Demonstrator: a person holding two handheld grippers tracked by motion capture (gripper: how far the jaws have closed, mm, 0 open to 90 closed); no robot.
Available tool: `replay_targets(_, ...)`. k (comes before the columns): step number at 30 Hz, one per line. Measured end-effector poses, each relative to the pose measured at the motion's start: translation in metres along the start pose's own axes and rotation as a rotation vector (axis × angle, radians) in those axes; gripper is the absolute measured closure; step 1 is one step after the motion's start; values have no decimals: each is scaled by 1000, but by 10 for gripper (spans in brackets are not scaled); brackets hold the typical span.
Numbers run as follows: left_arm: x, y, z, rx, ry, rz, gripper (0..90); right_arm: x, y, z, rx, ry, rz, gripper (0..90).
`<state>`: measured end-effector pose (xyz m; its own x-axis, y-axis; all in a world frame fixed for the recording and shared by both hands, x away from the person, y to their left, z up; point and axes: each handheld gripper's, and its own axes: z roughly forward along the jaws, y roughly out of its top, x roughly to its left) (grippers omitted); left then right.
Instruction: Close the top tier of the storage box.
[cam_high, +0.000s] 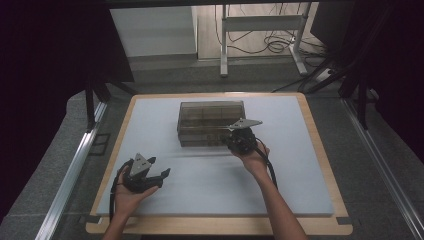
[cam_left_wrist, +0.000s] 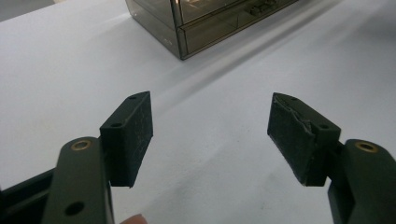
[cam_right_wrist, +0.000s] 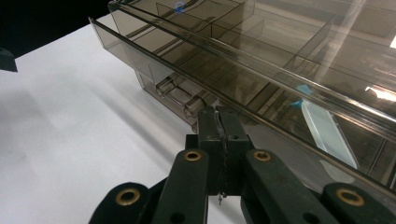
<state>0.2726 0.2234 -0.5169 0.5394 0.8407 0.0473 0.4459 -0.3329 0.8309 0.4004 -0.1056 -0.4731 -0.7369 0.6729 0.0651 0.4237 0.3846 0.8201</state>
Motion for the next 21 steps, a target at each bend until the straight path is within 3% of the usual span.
replay_targets(21,-1,0,1,3,-3,5,319,-5,6,5,-1,-17,21,886)
